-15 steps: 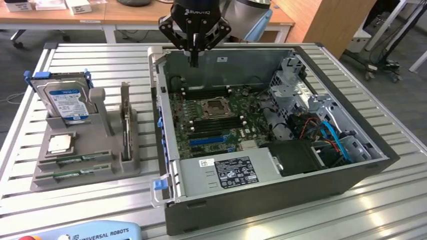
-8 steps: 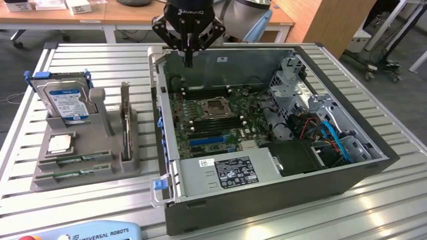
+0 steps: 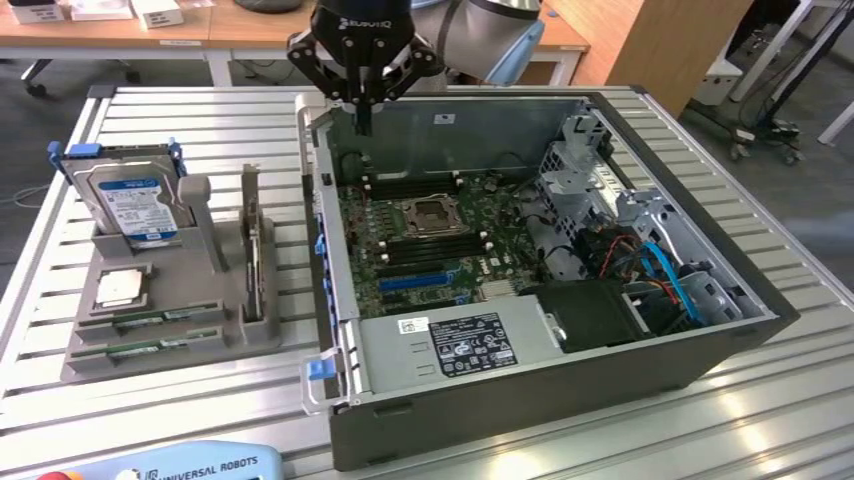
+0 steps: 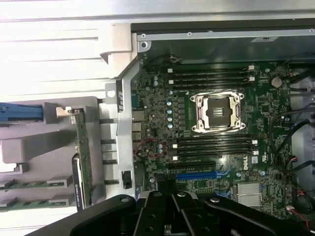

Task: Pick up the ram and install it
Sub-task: 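Reach for the ram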

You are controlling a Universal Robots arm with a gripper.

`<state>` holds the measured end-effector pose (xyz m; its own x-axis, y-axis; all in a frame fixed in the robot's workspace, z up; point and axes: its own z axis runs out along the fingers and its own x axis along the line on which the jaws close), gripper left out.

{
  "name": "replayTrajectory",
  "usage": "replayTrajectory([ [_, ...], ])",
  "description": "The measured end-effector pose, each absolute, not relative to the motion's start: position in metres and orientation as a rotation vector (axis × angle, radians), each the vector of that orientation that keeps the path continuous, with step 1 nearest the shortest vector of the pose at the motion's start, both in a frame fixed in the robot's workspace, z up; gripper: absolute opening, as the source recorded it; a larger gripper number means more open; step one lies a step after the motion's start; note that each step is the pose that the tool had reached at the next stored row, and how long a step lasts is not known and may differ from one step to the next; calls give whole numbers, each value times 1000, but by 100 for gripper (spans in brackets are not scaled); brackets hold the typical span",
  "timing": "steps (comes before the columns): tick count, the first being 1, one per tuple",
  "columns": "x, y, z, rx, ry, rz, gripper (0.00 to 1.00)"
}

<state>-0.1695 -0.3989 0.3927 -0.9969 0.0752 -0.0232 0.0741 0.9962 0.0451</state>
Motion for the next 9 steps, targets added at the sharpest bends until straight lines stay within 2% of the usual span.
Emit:
replayTrajectory([
  [9,-186,-399,392,117,3114,69,10],
])
